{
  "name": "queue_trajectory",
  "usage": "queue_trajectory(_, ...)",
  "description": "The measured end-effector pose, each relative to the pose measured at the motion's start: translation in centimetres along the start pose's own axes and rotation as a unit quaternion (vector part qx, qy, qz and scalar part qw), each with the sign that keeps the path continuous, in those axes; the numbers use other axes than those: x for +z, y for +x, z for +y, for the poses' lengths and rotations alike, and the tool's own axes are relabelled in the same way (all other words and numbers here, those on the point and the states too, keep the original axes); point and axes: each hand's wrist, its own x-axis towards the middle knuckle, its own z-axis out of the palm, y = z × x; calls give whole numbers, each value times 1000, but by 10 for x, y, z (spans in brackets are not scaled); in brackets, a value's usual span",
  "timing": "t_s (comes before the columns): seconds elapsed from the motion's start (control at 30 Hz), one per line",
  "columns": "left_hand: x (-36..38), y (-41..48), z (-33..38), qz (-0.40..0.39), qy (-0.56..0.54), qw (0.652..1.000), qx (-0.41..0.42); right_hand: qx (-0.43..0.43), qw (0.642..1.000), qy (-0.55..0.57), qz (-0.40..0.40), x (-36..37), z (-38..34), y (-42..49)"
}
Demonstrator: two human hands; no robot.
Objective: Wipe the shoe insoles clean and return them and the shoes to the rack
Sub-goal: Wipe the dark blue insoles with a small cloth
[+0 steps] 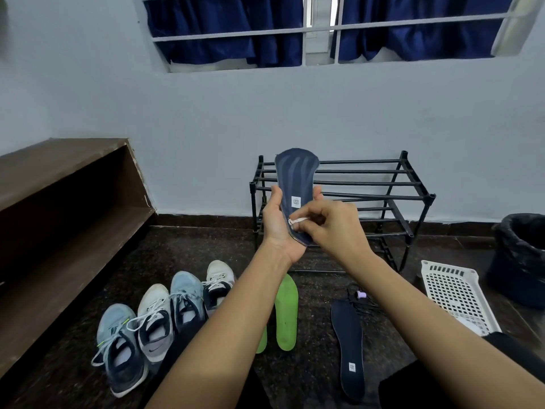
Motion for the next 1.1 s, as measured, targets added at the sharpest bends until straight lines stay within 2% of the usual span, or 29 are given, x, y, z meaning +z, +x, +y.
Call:
queue_trajectory(0.07, -1, 3, 2, 1, -1, 1000, -6, -3, 1000, -6, -8, 0, 0, 1)
queue_trajectory(0.23, -4, 5, 12, -23, -12, 999, -26, 11, 994, 26, -105, -11, -3, 4)
queue_trajectory(0.4, -8, 6, 18, -26, -4, 999, -19, -45, 984, 3, -171, -19, 2, 5)
queue_trajectory(0.47, -8, 5, 17, -19, 0, 1000, -17, -66, 984, -12, -165, -20, 6, 6)
queue_trajectory(0.6, -5, 3, 10, 4, 36, 999, -20, -97, 991, -41, -85, -10, 10, 4)
queue_trajectory(0.7, -4, 1, 6, 2, 52, 999, -13, -65, 998, -20, -5, -1, 8, 2)
queue_trajectory(0.77, -4, 0, 8, -3, 45, 999, -5, -38, 999, -5, 20, 2, 5, 1)
queue_trajectory(1.0, -11, 0, 22, -9, 27, 999, 18, 4, 994, 30, -102, -3, -6, 2)
queue_trajectory(1.1, -12, 0, 25, 0, 27, 999, 33, -19, 993, 4, -114, -2, -5, 1)
